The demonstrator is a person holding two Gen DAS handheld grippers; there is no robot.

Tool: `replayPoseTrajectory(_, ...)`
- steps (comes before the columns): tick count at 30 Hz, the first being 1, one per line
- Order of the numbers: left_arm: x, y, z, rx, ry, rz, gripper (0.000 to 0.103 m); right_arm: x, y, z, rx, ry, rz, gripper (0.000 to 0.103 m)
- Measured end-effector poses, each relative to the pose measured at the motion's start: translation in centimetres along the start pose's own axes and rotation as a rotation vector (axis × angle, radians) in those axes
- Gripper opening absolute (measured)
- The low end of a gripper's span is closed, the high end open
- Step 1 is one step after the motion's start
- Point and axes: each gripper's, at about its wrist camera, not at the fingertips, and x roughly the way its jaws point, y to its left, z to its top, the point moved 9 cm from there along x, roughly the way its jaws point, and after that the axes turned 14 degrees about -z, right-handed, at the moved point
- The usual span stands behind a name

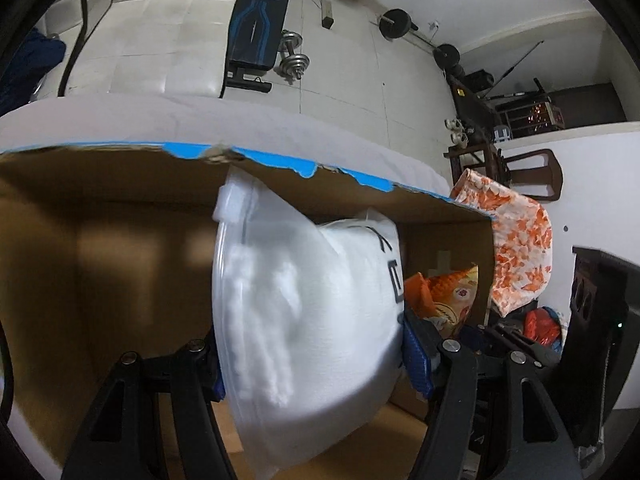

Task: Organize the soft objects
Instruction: 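Lower both bags into the box and open both tools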

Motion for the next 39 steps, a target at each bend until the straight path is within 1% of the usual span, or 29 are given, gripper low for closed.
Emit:
replayPoseTrajectory(1, 0.4, 0.2, 0.0, 0.004, 0.008, 0.005, 0.065, 0.4, 0.2, 0.1, -0.009, 0.004, -0.006, 0.056)
replayPoseTrajectory(3, 1.0, 0.7, 0.2, 0.024, 0.029, 0.042, 0.067, 1.3, 0.6, 0.7, -0.033, 0.014, -0.032, 0.056)
replayPoseTrajectory(6, 1.6, 1.4, 0.1, 0.058, 0.060, 0.127, 0.068, 2.5, 1.0, 1.1, -0.054, 0.025, -0.046, 0.058)
replayPoseTrajectory(8, 1.8, 1.7, -0.3, 0.091, 0.072, 0.186, 0.068, 2.9, 1.4, 1.3, -0.060, 0.029, -0.038, 0.059)
replayPoseTrajectory(9, 1.8, 1.7, -0.5, 0.107, 0.075, 0.206, 0.068, 3.0, 1.5, 1.3, -0.062, 0.030, -0.034, 0.063)
replayPoseTrajectory(11, 1.4, 1.5, -0.5, 0.126, 0.069, 0.232, 0.075, 3.1, 1.7, 1.3, -0.065, 0.024, -0.047, 0.068)
replayPoseTrajectory(12, 1.1, 1.4, -0.5, 0.135, 0.063, 0.251, 0.085, 3.0, 1.7, 1.4, -0.066, 0.016, -0.053, 0.072)
replayPoseTrajectory(13, 0.7, 1.0, -0.6, 0.151, 0.054, 0.268, 0.090, 2.9, 1.7, 1.3, -0.064, 0.012, -0.053, 0.074)
replayPoseTrajectory(15, -0.3, 0.7, -0.5, 0.159, 0.038, 0.288, 0.091, 2.6, 1.8, 1.5, -0.058, 0.002, -0.059, 0.082)
replayPoseTrajectory(17, -0.9, 0.5, -0.3, 0.170, 0.016, 0.307, 0.098, 2.1, 1.6, 1.5, -0.052, -0.009, -0.074, 0.088)
replayPoseTrajectory(18, -1.2, 0.6, -0.2, 0.175, 0.008, 0.318, 0.100, 1.9, 1.4, 1.4, -0.048, -0.010, -0.075, 0.090)
replayPoseTrajectory(19, -1.7, 0.5, -0.2, 0.181, -0.002, 0.330, 0.101, 1.6, 1.3, 1.2, -0.042, -0.012, -0.075, 0.090)
replayPoseTrajectory(21, -2.2, 0.7, 0.6, 0.195, -0.021, 0.352, 0.101, 0.9, 1.0, 1.0, -0.027, -0.027, -0.074, 0.100)
replayPoseTrajectory(22, -2.7, 0.7, 0.6, 0.201, -0.035, 0.361, 0.101, 0.5, 0.8, 0.8, -0.022, -0.037, -0.081, 0.103)
replayPoseTrajectory(26, -3.9, 0.5, 0.5, 0.226, -0.082, 0.399, 0.102, -0.9, 0.6, -0.3, -0.001, -0.070, -0.104, 0.103)
replayPoseTrajectory(28, -4.6, 0.1, -0.7, 0.247, -0.095, 0.417, 0.102, -1.4, 0.4, -1.4, 0.006, -0.077, -0.116, 0.103)
replayPoseTrajectory(30, -5.0, -0.1, -1.4, 0.256, -0.099, 0.427, 0.102, -1.7, 0.7, -2.8, 0.016, -0.084, -0.107, 0.103)
replayPoseTrajectory(33, -6.0, -0.2, -3.0, 0.240, -0.116, 0.446, 0.102, -2.4, 0.8, -4.9, 0.033, -0.098, -0.102, 0.103)
replayPoseTrajectory(35, -7.2, -0.6, -4.0, 0.241, -0.153, 0.454, 0.102, -3.3, 0.8, -6.2, 0.039, -0.121, -0.103, 0.103)
replayPoseTrajectory(38, -8.9, -1.5, -5.3, 0.276, -0.214, 0.495, 0.102, -4.8, 0.5, -8.2, 0.050, -0.146, -0.095, 0.103)
replayPoseTrajectory(39, -9.2, -1.8, -5.8, 0.277, -0.222, 0.488, 0.102, -5.3, 0.4, -8.7, 0.054, -0.157, -0.092, 0.103)
